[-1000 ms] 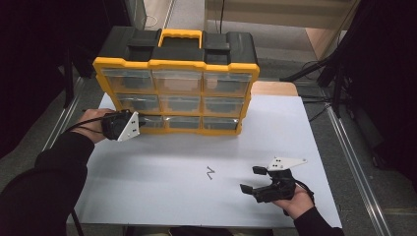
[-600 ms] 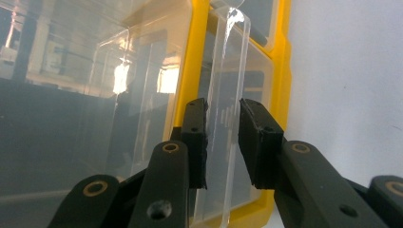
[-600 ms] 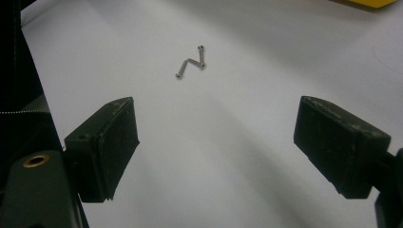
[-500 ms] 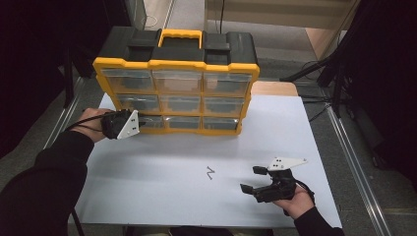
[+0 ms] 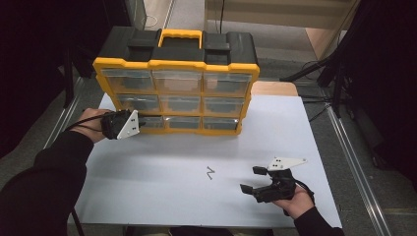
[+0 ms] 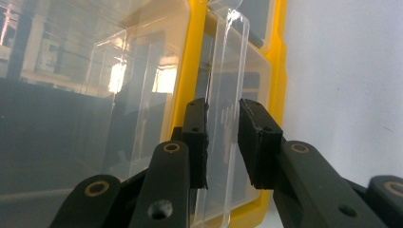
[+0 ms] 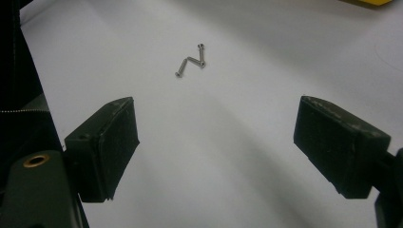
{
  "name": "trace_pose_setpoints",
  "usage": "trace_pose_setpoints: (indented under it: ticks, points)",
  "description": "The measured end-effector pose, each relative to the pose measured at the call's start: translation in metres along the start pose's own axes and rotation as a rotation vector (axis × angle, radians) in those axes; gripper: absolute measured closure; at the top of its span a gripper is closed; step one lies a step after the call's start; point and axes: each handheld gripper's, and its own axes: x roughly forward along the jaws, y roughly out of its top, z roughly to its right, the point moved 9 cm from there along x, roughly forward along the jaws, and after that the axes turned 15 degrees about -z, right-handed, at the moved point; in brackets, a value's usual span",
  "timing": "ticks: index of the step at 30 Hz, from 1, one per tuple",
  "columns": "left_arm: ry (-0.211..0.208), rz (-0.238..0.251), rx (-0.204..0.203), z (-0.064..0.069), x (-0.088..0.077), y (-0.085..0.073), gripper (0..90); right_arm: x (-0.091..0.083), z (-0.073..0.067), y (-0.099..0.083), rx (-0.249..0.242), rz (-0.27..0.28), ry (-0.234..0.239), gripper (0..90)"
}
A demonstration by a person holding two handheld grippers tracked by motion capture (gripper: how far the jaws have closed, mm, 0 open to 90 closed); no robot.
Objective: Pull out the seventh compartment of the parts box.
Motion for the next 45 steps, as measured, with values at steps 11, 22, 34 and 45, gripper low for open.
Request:
trace_pose_setpoints:
  ticks: [11, 22, 34, 45]
  points:
    - [-0.008, 0.004, 0.020, 0.005, -0.005, 0.000, 73.4, 0.000, 0.000, 0.000, 0.001, -0.001, 0.003, 15.7]
    - [-0.029, 0.022, 0.013, 0.011, -0.011, -0.001, 73.6, 0.001, 0.000, 0.000, 0.004, -0.004, 0.003, 15.8]
    - [-0.064, 0.035, 0.016, 0.019, -0.019, -0.002, 74.0, 0.002, 0.001, 0.000, 0.009, -0.003, 0.003, 15.8]
    - [-0.074, 0.028, 0.016, 0.021, -0.022, -0.002, 74.0, 0.001, 0.002, 0.000, 0.009, -0.003, 0.002, 15.8]
